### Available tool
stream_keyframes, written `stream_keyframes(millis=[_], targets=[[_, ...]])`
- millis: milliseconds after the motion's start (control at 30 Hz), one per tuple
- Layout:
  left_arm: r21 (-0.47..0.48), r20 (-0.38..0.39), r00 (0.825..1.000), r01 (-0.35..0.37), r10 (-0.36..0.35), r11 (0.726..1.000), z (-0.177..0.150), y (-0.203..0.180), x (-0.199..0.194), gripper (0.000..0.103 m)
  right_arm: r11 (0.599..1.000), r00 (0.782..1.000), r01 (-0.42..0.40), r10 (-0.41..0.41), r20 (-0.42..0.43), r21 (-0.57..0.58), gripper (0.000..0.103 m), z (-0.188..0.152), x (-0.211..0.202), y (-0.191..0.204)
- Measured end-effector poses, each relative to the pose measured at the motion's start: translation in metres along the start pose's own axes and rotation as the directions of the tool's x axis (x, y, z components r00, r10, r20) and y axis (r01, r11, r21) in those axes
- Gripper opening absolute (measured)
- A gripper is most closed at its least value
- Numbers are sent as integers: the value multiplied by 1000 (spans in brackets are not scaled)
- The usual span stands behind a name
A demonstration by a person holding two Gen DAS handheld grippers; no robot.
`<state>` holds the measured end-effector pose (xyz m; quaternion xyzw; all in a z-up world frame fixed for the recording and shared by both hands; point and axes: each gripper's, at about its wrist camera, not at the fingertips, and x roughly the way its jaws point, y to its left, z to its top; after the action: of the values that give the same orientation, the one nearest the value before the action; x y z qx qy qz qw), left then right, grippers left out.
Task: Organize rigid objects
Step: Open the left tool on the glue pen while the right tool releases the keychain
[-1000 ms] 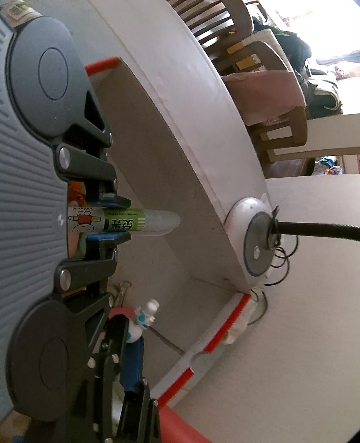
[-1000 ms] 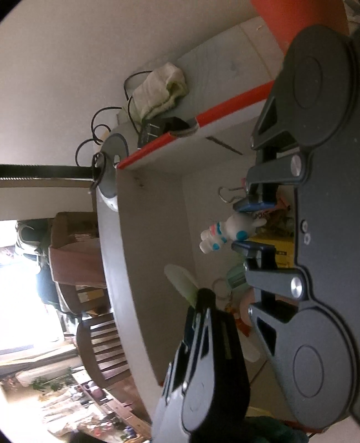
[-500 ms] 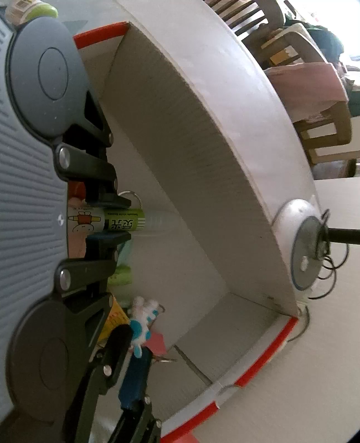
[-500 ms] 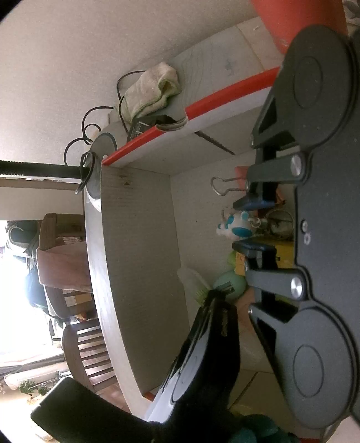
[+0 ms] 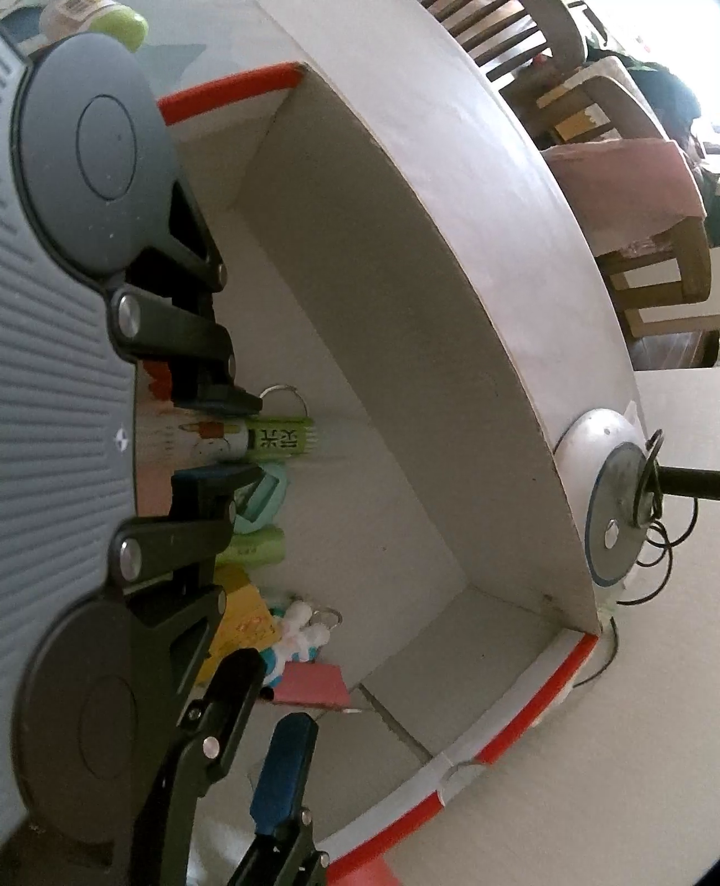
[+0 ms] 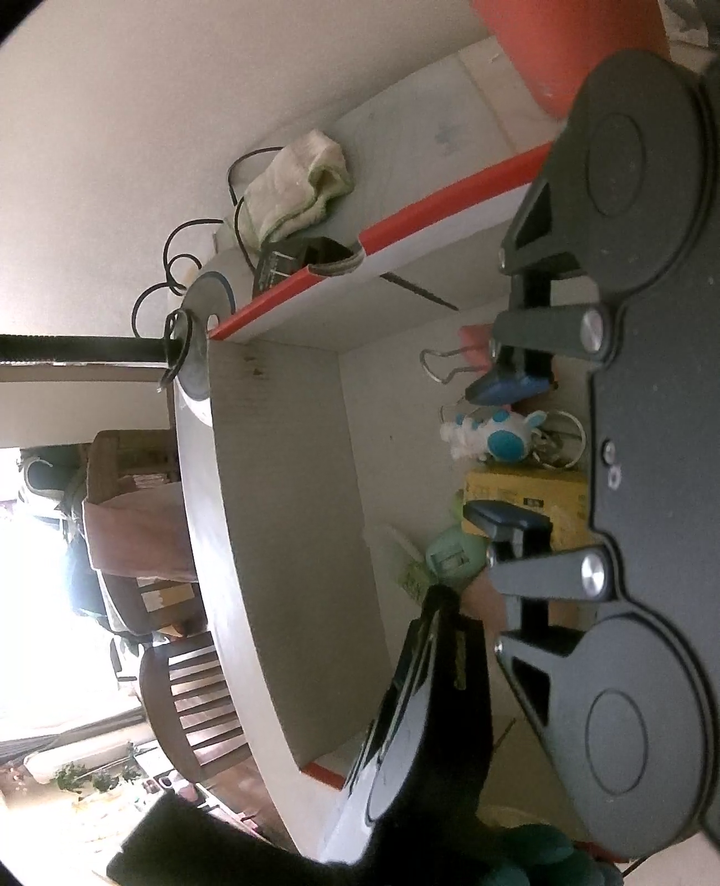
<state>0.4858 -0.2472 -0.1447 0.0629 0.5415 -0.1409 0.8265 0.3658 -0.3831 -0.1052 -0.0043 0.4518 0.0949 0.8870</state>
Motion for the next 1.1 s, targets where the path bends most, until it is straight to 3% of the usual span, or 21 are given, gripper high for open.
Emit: stream_keyframes(millis=[500,1100], targets=[[9,106,994,36,-37,999,-22,-2,-59,18,999,997,-43,44,62,-12,50,-5,-35,12],[5,257,966,23,-23,1000,-82,11,-138,18,992,982,-116,124,142,-58,62,-25,-90,51]])
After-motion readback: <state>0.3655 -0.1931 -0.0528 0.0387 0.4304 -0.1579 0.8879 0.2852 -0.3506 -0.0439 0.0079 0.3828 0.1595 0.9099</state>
